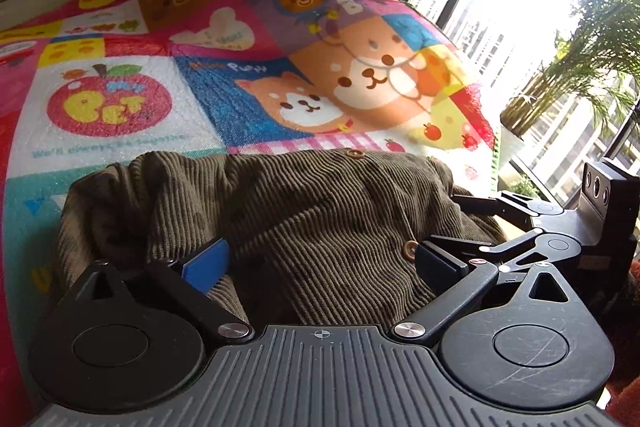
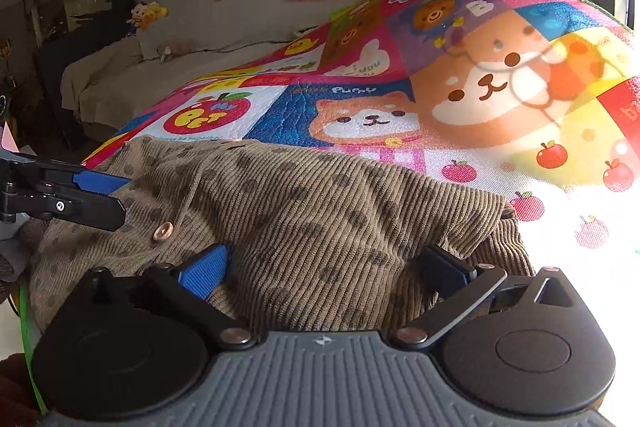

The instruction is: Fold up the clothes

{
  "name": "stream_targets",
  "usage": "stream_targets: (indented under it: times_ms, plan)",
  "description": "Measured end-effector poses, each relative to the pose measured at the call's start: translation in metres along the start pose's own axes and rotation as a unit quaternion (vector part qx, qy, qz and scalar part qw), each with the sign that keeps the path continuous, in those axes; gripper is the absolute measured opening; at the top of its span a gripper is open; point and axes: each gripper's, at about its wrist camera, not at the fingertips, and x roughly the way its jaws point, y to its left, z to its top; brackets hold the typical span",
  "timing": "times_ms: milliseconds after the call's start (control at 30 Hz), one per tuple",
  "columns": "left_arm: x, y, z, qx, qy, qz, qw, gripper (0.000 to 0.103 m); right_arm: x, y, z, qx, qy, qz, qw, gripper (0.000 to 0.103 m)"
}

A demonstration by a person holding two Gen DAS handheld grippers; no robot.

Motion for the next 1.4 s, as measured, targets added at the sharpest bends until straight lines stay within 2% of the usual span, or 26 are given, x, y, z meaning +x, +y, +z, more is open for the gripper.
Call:
stream_targets:
  times_ms: [200, 300, 433, 567, 700, 800, 867, 900, 933, 967, 1000, 1033, 1167, 1400]
  plan:
    - [-0.02, 0.035, 0.011, -0.047, -0.008, 0.037, 0.9982, 0.102, -0.005, -0.005, 0.002, 0.005, 0.004, 0.015, 1.0, 0.103]
    - [-0.03, 0.053, 0.016, -0.071, -0.013, 0.055, 0.9959, 0.102, -0.028, -0.024, 0.012, 0.025, -0.023, 0.031, 0.999, 0.103]
    - [-0.04, 0.076, 0.023, -0.097, -0.014, 0.078, 0.9921, 0.102, -0.045, -0.074, 0.027, 0.092, -0.04, 0.008, 0.995, 0.103]
    - [-0.018, 0.087, 0.029, -0.092, 0.014, 0.075, 0.9928, 0.102, -0.027, -0.128, 0.025, 0.189, -0.008, 0.007, 0.982, 0.103]
    - [-0.005, 0.09, 0.03, -0.087, 0.01, 0.061, 0.9943, 0.103, 0.0, -0.142, 0.021, 0.226, 0.012, 0.015, 0.974, 0.103]
    - [0.002, 0.081, 0.032, -0.062, 0.018, 0.054, 0.9964, 0.103, 0.013, -0.129, 0.025, 0.212, 0.021, 0.057, 0.975, 0.103]
    - [0.008, 0.069, 0.031, -0.029, 0.028, 0.06, 0.9974, 0.098, 0.021, -0.116, 0.028, 0.19, 0.031, 0.079, 0.978, 0.102]
    - [0.011, 0.065, 0.032, -0.016, 0.032, 0.066, 0.9972, 0.094, 0.023, -0.109, 0.03, 0.169, 0.034, 0.069, 0.983, 0.094]
    - [0.014, 0.063, 0.035, -0.009, 0.034, 0.069, 0.997, 0.078, 0.024, -0.105, 0.032, 0.156, 0.035, 0.06, 0.985, 0.082]
    - [0.016, 0.062, 0.038, -0.003, 0.036, 0.073, 0.9967, 0.068, 0.025, -0.103, 0.034, 0.145, 0.036, 0.051, 0.988, 0.074]
    - [0.019, 0.062, 0.041, 0.0, 0.039, 0.074, 0.9965, 0.064, 0.025, -0.105, 0.034, 0.146, 0.038, 0.055, 0.987, 0.056]
    - [0.024, 0.063, 0.046, 0.001, 0.043, 0.07, 0.9966, 0.055, 0.025, -0.107, 0.034, 0.154, 0.039, 0.063, 0.985, 0.047]
    - [0.057, 0.057, 0.077, 0.056, 0.056, 0.078, 0.9938, 0.049, 0.023, -0.111, 0.037, 0.152, 0.035, 0.065, 0.986, 0.041]
    - [0.149, 0.038, 0.155, 0.155, 0.044, 0.111, 0.9807, 0.048, 0.019, -0.145, 0.046, 0.185, 0.002, 0.017, 0.983, 0.038]
